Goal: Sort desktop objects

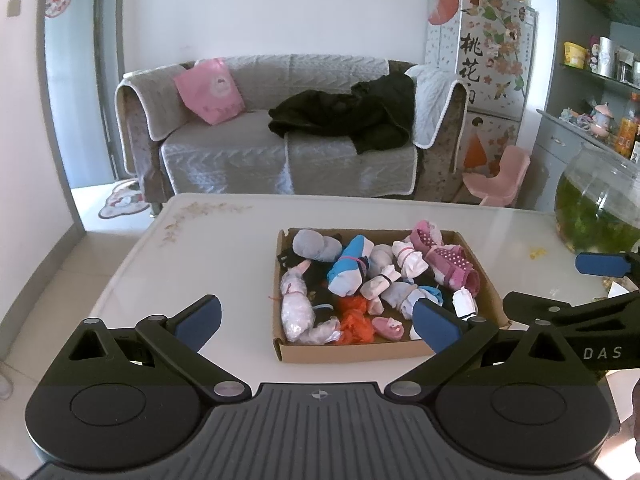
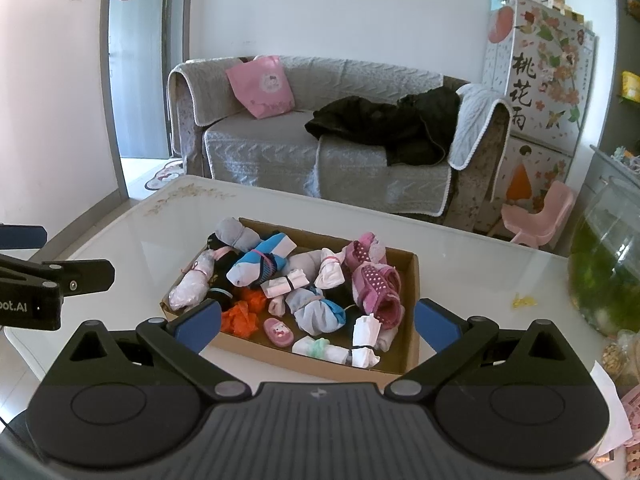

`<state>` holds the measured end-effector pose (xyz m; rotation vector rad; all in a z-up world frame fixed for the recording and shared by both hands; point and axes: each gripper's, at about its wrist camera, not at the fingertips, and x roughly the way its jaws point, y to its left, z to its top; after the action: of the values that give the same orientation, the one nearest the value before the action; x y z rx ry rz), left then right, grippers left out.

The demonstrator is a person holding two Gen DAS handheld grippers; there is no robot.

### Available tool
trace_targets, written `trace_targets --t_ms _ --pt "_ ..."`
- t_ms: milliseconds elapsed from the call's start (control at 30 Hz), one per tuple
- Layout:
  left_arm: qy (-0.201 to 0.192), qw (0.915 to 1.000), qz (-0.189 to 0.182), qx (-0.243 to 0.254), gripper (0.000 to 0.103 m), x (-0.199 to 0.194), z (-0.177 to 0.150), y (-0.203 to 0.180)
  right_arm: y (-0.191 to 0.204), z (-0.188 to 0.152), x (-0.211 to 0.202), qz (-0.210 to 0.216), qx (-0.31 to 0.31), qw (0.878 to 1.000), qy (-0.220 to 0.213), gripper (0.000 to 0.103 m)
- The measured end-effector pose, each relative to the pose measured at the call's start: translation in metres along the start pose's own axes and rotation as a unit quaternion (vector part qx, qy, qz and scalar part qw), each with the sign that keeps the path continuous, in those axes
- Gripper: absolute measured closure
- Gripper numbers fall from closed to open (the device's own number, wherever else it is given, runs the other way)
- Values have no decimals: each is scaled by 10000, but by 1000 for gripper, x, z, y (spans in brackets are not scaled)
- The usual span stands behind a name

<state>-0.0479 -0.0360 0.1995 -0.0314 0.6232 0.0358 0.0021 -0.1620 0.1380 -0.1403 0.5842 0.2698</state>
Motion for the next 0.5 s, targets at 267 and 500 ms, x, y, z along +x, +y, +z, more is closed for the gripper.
trace_targets --t_ms 267,500 --pt "-81 9999 26 92 0 -2 0 -4 0 0 0 -2 10 10000 -11 0" --pt "-61 10000 16 69 0 -2 0 -5 0 0 1 10 7 10000 0 0"
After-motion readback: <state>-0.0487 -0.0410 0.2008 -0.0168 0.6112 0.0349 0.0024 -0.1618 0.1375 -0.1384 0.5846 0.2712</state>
